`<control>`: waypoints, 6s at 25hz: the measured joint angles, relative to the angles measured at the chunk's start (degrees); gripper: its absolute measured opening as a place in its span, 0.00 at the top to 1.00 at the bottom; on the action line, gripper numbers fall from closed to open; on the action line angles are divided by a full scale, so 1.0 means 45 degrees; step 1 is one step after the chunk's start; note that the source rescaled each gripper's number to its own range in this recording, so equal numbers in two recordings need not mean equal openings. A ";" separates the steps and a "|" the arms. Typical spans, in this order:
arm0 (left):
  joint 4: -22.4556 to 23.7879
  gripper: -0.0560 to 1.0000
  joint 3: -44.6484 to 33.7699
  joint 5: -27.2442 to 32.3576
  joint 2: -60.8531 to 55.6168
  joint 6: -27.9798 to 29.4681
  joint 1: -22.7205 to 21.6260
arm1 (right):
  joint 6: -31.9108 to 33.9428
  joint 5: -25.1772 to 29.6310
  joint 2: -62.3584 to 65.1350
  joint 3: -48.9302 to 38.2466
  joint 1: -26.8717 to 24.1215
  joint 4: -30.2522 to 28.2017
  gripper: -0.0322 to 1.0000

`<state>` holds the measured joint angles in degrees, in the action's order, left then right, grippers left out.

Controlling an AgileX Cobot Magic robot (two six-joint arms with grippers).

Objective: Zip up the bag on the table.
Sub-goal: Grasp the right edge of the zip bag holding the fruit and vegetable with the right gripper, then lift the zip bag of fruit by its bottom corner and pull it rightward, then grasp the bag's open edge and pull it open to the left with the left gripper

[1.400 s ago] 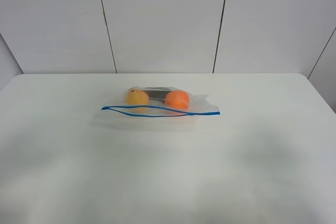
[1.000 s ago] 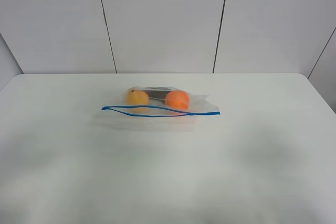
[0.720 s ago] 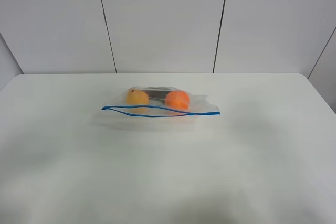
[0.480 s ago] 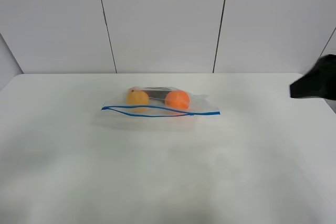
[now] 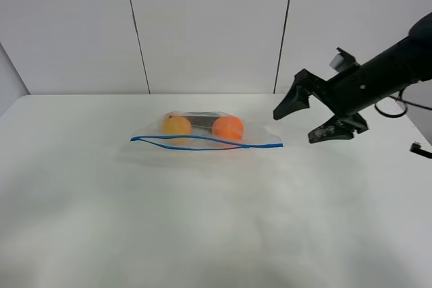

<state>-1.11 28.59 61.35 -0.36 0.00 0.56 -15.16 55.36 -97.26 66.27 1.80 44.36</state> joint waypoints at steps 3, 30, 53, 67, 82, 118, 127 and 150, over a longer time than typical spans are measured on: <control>0.0000 0.00 0.0000 0.0000 0.0000 0.0000 0.0000 | -0.0366 0.0306 -0.1725 0.0791 0.0000 0.1458 0.00; 0.0000 0.00 0.0000 0.0000 0.0000 0.0000 0.0000 | -0.1189 0.2493 -0.4771 0.1804 -0.0882 0.2544 0.55; 0.0000 0.00 0.0000 0.0000 0.0000 0.0000 0.0000 | -0.1347 0.2104 -0.4771 0.1804 -0.0882 0.2581 0.80; 0.0000 0.00 0.0000 0.0000 0.0000 0.0000 0.0000 | -0.1483 0.1852 -0.4771 0.1804 -0.0882 0.2813 0.77; 0.0000 0.00 0.0000 0.0000 0.0000 0.0000 0.0000 | -0.1676 0.1756 -0.4771 0.1804 -0.0747 0.2971 0.65; 0.0000 0.00 0.0000 0.0000 0.0000 0.0000 0.0000 | -0.2540 0.2992 -0.4771 0.1804 0.0155 0.5914 0.97; 0.0000 0.00 0.0000 0.0000 0.0000 0.0000 0.0000 | -0.2540 0.2653 -0.4771 0.1804 0.0296 0.5929 0.97; 0.0247 0.00 0.6176 -0.1100 0.8759 -0.7555 0.0000 | -0.2540 0.2412 -0.4771 0.1804 0.0296 0.5964 0.97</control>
<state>0.00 56.38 56.40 39.05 -34.00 0.56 -26.59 66.21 -118.73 74.39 3.13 71.20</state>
